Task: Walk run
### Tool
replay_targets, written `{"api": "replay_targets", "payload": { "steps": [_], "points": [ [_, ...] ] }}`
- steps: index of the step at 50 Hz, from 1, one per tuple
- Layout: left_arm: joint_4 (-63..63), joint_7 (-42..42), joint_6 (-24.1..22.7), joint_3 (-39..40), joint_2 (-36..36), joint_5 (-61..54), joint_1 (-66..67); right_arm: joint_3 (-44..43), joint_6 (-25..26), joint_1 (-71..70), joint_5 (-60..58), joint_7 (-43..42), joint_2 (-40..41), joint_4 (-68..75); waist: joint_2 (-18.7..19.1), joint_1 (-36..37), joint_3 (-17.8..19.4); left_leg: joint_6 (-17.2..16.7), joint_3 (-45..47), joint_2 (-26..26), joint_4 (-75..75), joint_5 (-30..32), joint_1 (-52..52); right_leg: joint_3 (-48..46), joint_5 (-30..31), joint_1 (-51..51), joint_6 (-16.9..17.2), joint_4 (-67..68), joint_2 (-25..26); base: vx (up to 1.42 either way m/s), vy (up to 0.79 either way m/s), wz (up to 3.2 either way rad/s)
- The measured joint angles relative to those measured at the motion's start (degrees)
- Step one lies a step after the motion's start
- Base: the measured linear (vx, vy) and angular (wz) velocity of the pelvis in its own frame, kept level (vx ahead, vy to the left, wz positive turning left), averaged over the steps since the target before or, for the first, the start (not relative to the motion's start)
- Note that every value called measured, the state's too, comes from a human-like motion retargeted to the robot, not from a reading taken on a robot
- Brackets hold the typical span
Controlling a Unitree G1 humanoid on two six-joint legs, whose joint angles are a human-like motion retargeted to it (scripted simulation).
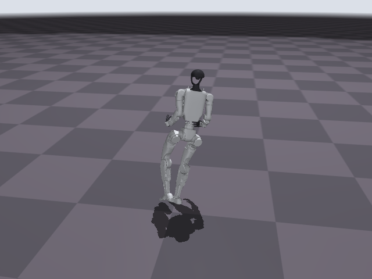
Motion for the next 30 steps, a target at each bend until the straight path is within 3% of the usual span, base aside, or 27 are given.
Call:
{"api": "replay_targets", "payload": {
  "steps": [5,7,8,9,11,12,13,15,16,17,18,20,22,25,28,30],
  "points": [
    [-1.6,2.2,-1.6,0.9,-4.6,0.2,5.1,3.2,0.0,-1.7,-9.3,-1.5,-4.5,-4.6,1.7,10.3,3.6,0.1,-9.2,-5.3,-27.4,-5.5,-2.0,13.5,7.3,6.8,0.0,0.0,6.0,0.89,-0.03,-3.67],
    [-2.1,3.0,-2.2,-0.1,-4.8,0.8,5.0,3.0,0.0,-1.2,-11.1,-2.1,-5.6,-5.4,2.6,12.1,5.1,-4.4,-9.7,-4.9,-33.0,-9.5,-3.4,15.7,7.9,10.9,0.0,1.3,6.7,1.14,-0.03,-2.3],
    [-2.2,3.2,-2.3,-1.0,-4.4,1.1,4.8,2.5,0.0,-0.5,-11.6,-2.5,-5.7,-5.4,3.8,11.6,5.7,-8.7,-6.7,-3.4,-34.5,-10.6,-3.2,15.8,8.2,13.1,0.0,2.1,8.0,1.1,-0.05,-0.98],
    [-2.2,3.3,-2.2,-2.2,-3.7,1.5,4.1,1.7,0.0,0.6,-11.8,-3.1,-5.7,-5.1,4.9,10.4,5.9,-8.9,-4.0,-2.9,-34.8,-9.4,-2.5,14.4,9.4,14.9,0.0,3.0,9.0,1.08,-0.09,-0.08],
    [-2.0,3.1,-1.5,-4.7,-2.1,2.5,2.3,-0.1,-0.2,3.3,-11.1,-4.3,-5.0,-3.9,5.9,7.3,5.5,-5.0,-3.2,-3.4,-31.7,-6.3,-0.8,5.9,14.7,17.7,0.0,4.8,9.8,1.32,-0.37,0.53],
    [-2.0,2.8,-1.2,-5.7,-1.3,3.3,1.2,-0.8,-0.3,4.9,-10.3,-4.8,-4.3,-3.2,5.8,6.1,4.9,-3.9,-6.1,-4.0,-28.5,-7.0,-0.3,1.1,18.1,18.1,1.7,7.1,9.7,1.3,-0.46,0.17],
    [-2.0,2.4,-1.2,-6.5,-0.9,4.3,0.3,-1.3,-0.4,6.3,-9.3,-5.1,-3.4,-2.2,5.1,5.9,4.2,-4.5,-11.5,-4.9,-24.5,-10.5,-0.5,-0.8,21.1,16.9,6.7,12.8,9.5,1.13,-0.38,-0.69],
    [-2.4,2.1,-1.3,-5.8,-0.3,5.5,-2.8,-2.4,-0.2,7.0,-7.1,-4.2,-1.2,1.0,1.4,6.3,5.4,-6.9,-21.9,-11.7,-18.0,-14.7,-1.3,-1.1,22.1,11.3,19.3,33.1,7.9,1.06,-0.4,-1.76],
    [-2.4,2.6,-1.5,-5.8,-0.2,6.0,-3.9,-2.6,0.3,7.1,-5.6,-3.6,0.1,2.2,0.8,6.5,5.4,-6.7,-14.0,-8.2,-17.0,-16.6,1.0,-4.3,22.1,8.7,22.5,39.1,4.9,0.97,-0.38,-2.0],
    [-2.4,3.4,-1.9,-5.8,-0.1,6.6,-5.0,-2.8,0.6,7.2,-4.1,-2.9,1.3,3.2,1.5,6.8,5.3,-6.5,-7.5,-4.0,-17.0,-17.8,3.4,-7.2,22.0,6.1,23.5,42.6,3.7,0.75,-0.29,-1.9],
    [-2.4,4.6,-2.8,-6.1,0.0,7.1,-6.1,-2.6,0.6,7.4,-2.3,-2.2,2.5,3.5,4.4,7.1,4.7,-6.6,-3.8,1.3,-19.2,-17.6,5.9,-9.6,21.6,3.3,20.1,41.0,6.1,0.65,-0.24,-1.75],
    [-1.9,6.9,-4.5,-6.3,-0.6,7.7,-8.3,-3.1,0.4,8.3,0.8,-1.2,2.9,3.6,8.0,5.8,4.5,-7.0,-4.3,3.6,-21.8,-17.7,9.5,-13.9,16.2,-2.3,14.8,40.3,7.1,0.76,-0.23,-1.1],
    [-1.6,8.2,-5.6,-7.1,-1.0,7.7,-10.2,-4.9,0.1,9.3,1.9,-1.7,2.9,3.3,10.3,1.5,5.1,-7.3,-3.5,4.4,-25.9,-14.9,12.9,-15.8,11.3,-7.7,16.5,37.4,7.3,0.87,-0.24,0.16],
    [-3.1,8.9,-6.1,-8.3,-0.1,5.7,-12.5,-6.2,-1.0,10.2,2.5,-4.9,2.1,1.8,13.2,-4.8,6.6,-9.8,1.5,6.1,-32.2,-11.0,19.2,-20.7,2.9,-15.5,16.8,29.8,2.7,0.71,-0.2,0.12],
    [-6.9,7.2,-4.8,-7.1,2.1,3.3,-14.5,-6.9,-1.7,10.4,2.4,-6.9,1.5,-0.5,13.4,-8.4,7.4,-12.6,3.6,4.8,-35.3,-12.7,23.9,-27.5,-2.3,-22.0,12.8,21.3,-4.6,0.62,-0.16,-0.64],
    [-10.1,5.7,-3.4,-5.8,4.1,2.3,-15.8,-7.3,-1.7,10.3,2.5,-6.8,1.3,-2.6,13.3,-9.5,7.4,-12.2,5.3,2.5,-36.2,-15.5,25.9,-32.1,-6.5,-26.5,11.1,16.5,-9.2,0.76,-0.24,-0.89]
  ]
}}
